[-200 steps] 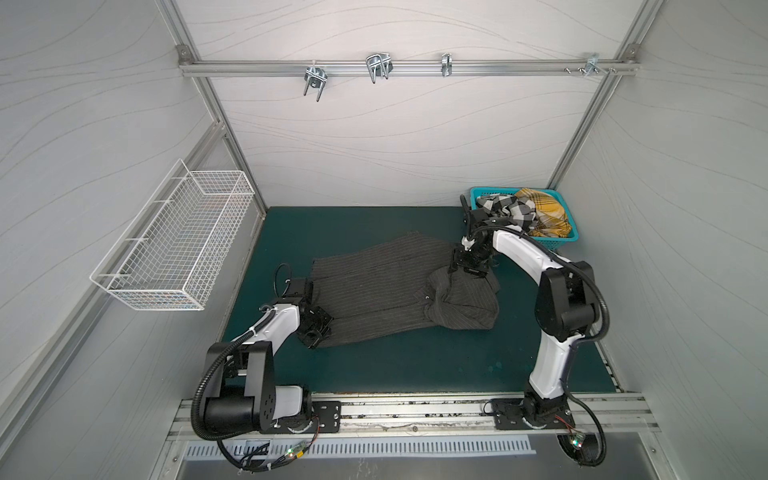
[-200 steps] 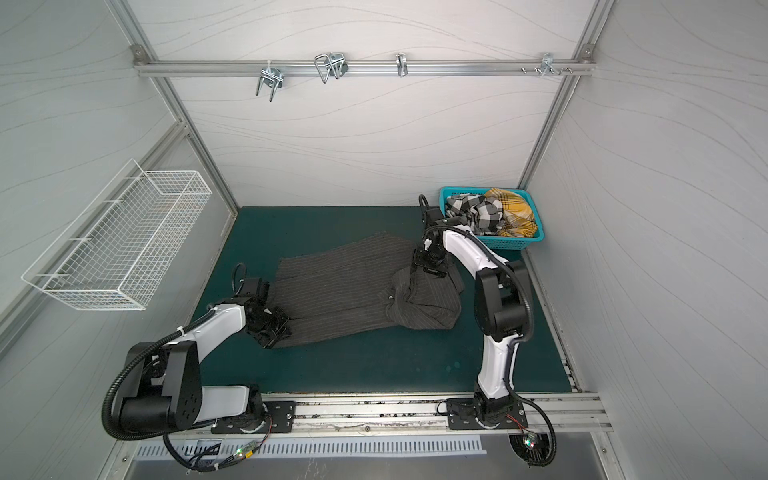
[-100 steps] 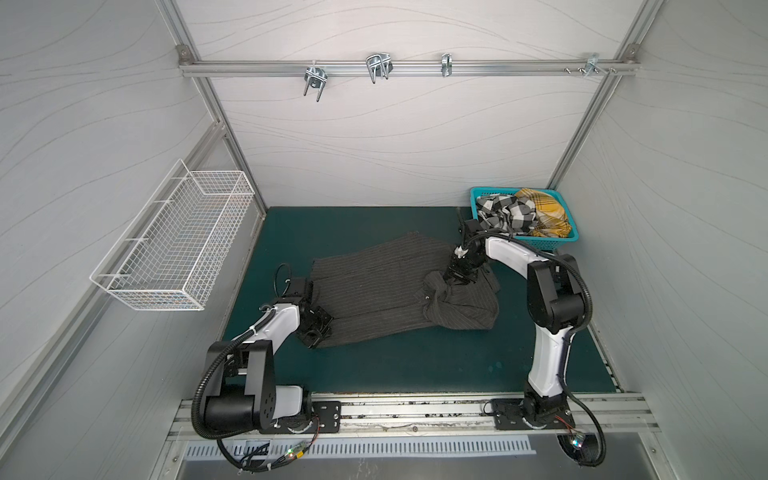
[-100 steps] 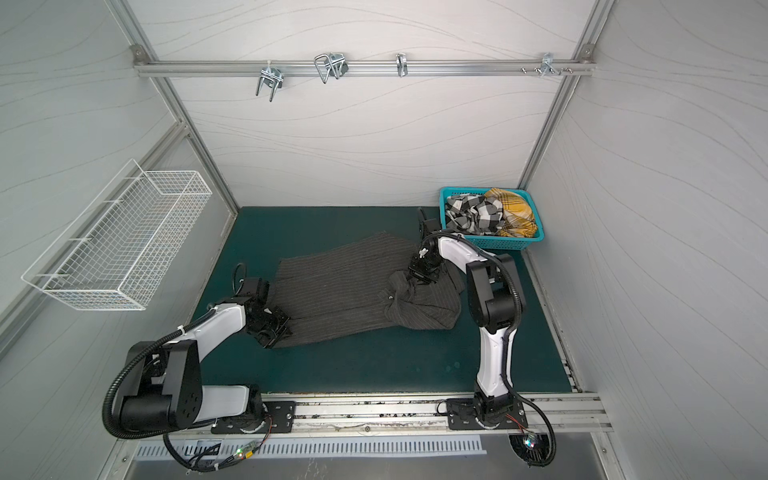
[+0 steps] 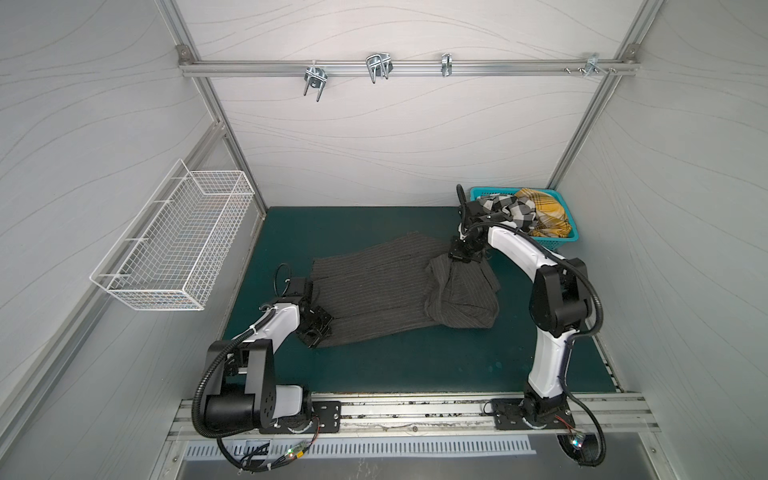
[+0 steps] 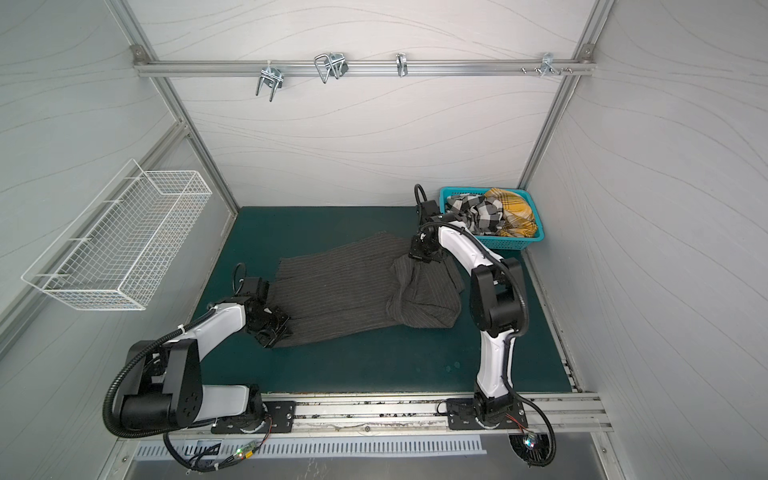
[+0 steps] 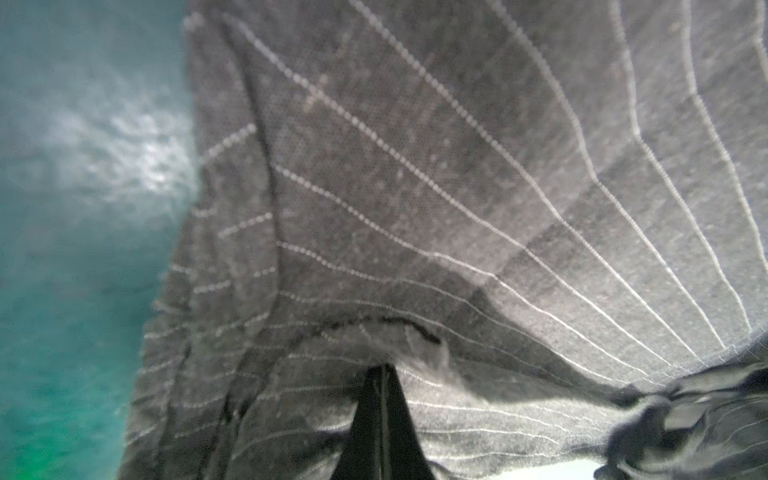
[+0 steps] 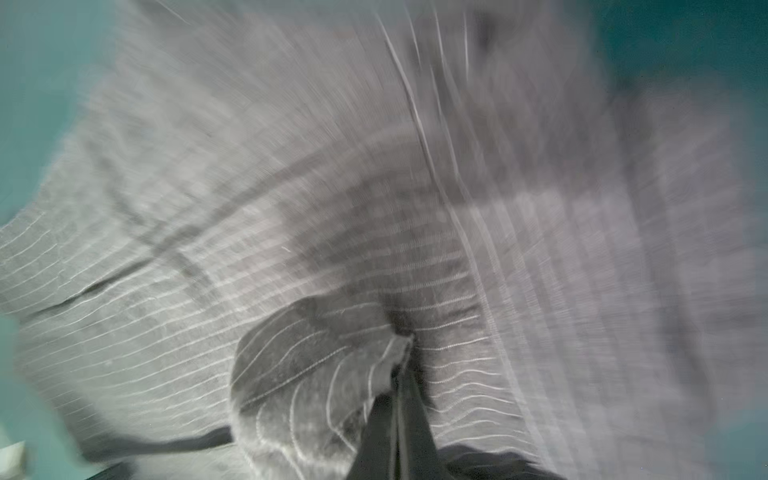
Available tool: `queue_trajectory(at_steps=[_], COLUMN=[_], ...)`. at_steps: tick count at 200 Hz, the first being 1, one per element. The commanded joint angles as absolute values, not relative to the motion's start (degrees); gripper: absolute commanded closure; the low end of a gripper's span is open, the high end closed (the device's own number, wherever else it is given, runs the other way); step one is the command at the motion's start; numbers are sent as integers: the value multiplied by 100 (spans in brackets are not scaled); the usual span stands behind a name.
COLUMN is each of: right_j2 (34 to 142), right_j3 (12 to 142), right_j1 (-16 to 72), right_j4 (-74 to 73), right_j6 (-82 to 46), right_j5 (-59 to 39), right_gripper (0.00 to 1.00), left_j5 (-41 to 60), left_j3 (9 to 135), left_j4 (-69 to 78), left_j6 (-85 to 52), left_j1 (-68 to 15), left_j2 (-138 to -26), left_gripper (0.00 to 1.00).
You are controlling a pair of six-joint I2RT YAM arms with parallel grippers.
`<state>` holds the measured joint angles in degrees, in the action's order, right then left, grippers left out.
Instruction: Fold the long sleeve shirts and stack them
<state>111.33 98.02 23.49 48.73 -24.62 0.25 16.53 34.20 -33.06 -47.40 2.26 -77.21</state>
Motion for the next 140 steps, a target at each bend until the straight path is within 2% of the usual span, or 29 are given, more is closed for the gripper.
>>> queue_trajectory(at_steps=[1, 24, 32, 41, 43, 45, 48, 53, 59, 78, 88, 99, 116, 130, 140], right_j2=[10719, 10686, 10635, 10562, 10542, 10519, 10496, 10470, 10442, 10215, 9943, 9503, 8815, 8437, 8345], right_j3=[10258, 10240, 10048, 9753, 9680, 9621, 9523, 9381, 9281, 9124, 9005, 8763, 8237, 7700, 7307], right_j1=[3285, 4473, 4902, 5420, 5534, 5642, 5801, 6046, 6255, 6335, 6157, 5860, 5148, 4298, 3677], right_j4=[5286, 5280, 5228, 5150, 5128, 5114, 5095, 5077, 5153, 5676, 5904, 5979, 5821, 5613, 5475], right_j6=[-1556, -1238, -1205, -1226, -1229, -1237, -1264, -1344, -1492, -2196, -2510, -2758, -3072, -3292, -3460], right_j5=[1335, 1823, 1816, 1785, 1780, 1770, 1786, 1809, 1835, 1865, 1784, 1585, 1058, 540, 57], right_gripper=[100, 100, 84, 56, 52, 42, 33, 24, 21, 18, 18, 19, 22, 33, 56], left_j5=[1565, 1573, 1584, 1599, 1600, 1600, 1600, 1597, 1600, 1595, 1468, 1184, 821, 428, 149], left_j3=[3287, 3296, 3309, 3326, 3323, 3322, 3322, 3328, 3329, 3427, 3564, 3806, 4239, 4693, 5126], left_j4=[-3015, -3048, -3075, -3097, -3110, -3115, -3126, -3150, -3180, -3350, -3549, -3786, -3870, -3779, -3707], left_j6=[-4795, -4800, -4800, -4802, -4806, -4807, -4809, -4816, -4841, -4857, -4797, -4670, -4455, -4203, -3899], left_j1=[201, 198, 202, 202, 198, 201, 198, 201, 200, 178, 114, -63, -579, -1239, -1773], left_j2=[-8000, -7960, -7931, -7890, -7874, -7862, -7846, -7805, -7754, -7480, -7264, -6956, -6592, -6549, -6725], left_gripper=[100, 100, 100, 100, 100, 100, 100, 100, 95, 71, 62, 56, 52, 51, 52])
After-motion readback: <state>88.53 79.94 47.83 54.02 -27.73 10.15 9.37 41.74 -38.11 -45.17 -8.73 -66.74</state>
